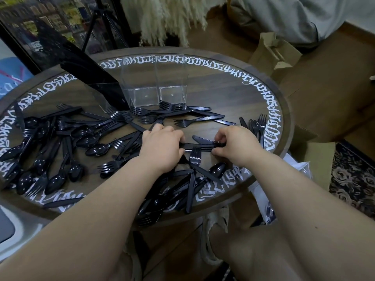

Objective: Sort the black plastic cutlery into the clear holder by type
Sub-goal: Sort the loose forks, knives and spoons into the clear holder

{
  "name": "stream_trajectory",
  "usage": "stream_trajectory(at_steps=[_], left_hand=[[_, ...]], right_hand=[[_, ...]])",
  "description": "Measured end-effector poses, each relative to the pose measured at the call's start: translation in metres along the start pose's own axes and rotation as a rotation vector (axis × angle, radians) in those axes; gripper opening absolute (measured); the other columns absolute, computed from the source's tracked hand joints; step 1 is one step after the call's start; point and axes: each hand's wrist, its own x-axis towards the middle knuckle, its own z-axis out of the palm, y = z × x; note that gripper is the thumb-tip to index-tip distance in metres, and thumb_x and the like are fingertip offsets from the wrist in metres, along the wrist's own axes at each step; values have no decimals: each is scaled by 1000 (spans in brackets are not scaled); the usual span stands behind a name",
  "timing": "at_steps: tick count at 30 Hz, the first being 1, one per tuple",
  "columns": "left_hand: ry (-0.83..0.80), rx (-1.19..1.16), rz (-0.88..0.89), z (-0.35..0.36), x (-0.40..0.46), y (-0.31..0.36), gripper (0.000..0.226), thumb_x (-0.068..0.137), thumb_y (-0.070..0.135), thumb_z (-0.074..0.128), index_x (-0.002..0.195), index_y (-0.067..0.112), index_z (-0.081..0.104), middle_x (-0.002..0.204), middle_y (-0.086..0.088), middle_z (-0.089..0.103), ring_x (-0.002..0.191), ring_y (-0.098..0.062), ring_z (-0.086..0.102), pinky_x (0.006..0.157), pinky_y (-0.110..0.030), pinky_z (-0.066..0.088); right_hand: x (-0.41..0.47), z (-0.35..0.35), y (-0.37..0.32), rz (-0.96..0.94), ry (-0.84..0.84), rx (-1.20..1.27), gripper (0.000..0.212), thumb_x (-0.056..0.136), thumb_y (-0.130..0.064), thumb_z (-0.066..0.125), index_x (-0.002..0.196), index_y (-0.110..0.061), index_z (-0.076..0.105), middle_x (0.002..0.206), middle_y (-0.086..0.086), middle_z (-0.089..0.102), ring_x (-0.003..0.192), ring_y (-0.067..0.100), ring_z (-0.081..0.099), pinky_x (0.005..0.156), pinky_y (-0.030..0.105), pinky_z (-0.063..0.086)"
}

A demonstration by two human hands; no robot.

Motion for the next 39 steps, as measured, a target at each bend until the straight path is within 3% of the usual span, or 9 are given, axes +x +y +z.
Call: stream_trajectory(at_steps=[5, 11, 22, 28, 35, 39], left_hand=[[-9, -5, -2, -2, 0, 3, 24, 90, 40, 58, 112, 30, 54, 119, 5, 56, 119, -23, 41, 94, -41, 32], [20, -4, -11, 1, -2, 4, 29, 91, 43, 55, 119, 35, 56, 119, 6, 54, 119, -20, 39, 94, -40, 32], [57, -26, -74, -1, -5, -9, 39, 90, 48, 56, 127, 34, 55, 125, 6, 53, 127, -22, 34, 96, -40, 31], [129, -78, -102, -5, -4, -13, 41, 89, 45, 58, 128, 32, 55, 129, 7, 51, 128, -22, 34, 96, -41, 32], [205, -162, -168, -8, -5, -17, 45, 90, 39, 59, 133, 30, 49, 134, 4, 50, 127, -24, 36, 98, -43, 32], [285, -227, -193, -11, -6, -18, 44, 89, 34, 61, 130, 23, 48, 130, 1, 50, 122, -25, 43, 97, -43, 35]], right_hand=[[2, 0, -5, 1, -37, -65, 29, 83, -33, 71, 106, -18, 61, 106, 3, 65, 98, 25, 59, 82, 33, 49], [4, 2, -11, -11, -113, -155, 24, 88, -26, 62, 107, -13, 60, 109, 10, 62, 104, 32, 54, 86, 43, 51], [6, 2, -17, -38, -152, -140, 21, 90, -9, 56, 110, -8, 55, 109, 13, 60, 100, 30, 55, 80, 34, 48], [6, 4, -20, -64, -150, -181, 20, 89, -4, 54, 109, -7, 52, 112, 14, 54, 101, 29, 51, 74, 27, 34], [6, 8, -23, -63, -151, -165, 27, 91, -5, 50, 118, -8, 48, 120, 13, 47, 115, 34, 45, 92, 39, 41], [5, 4, -25, -76, -105, -103, 16, 93, -5, 46, 109, -9, 47, 108, 10, 46, 99, 32, 51, 79, 36, 42]])
